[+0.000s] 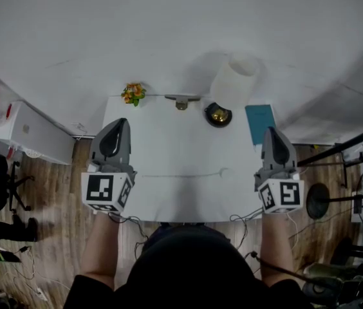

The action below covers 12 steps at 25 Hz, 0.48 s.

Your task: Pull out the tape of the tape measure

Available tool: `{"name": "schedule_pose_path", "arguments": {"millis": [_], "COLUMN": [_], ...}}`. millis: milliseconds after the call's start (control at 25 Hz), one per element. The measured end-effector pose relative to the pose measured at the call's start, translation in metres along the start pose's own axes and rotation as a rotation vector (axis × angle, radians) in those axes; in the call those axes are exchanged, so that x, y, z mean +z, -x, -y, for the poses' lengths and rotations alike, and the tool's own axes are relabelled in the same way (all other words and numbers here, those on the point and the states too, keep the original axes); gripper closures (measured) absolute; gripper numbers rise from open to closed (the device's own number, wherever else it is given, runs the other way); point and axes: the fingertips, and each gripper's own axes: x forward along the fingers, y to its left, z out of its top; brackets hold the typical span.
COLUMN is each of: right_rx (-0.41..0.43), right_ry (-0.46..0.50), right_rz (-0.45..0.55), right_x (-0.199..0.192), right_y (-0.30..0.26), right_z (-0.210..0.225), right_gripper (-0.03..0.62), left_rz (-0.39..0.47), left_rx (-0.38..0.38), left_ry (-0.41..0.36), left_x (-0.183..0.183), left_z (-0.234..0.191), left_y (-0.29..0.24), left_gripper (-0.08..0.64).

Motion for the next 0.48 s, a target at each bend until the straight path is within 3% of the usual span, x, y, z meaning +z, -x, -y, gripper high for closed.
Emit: {"name": "schedule_pose_path", "arguments": {"millis": [480], "right_rx": [0.009], "right_ry": [-0.006], "right_rz": [0.0], "right_x": [-0.0013], "right_y": [-0.0009], "right_z": [-0.0011], "right_gripper": [0.589], "left_rz": [-0.011], "left_rx": [0.005], "left_ry": [0.003], "left_x": [-0.0042], "left_z": [-0.0001], "left_y": [0.0005], "left_gripper": [0.554]}}
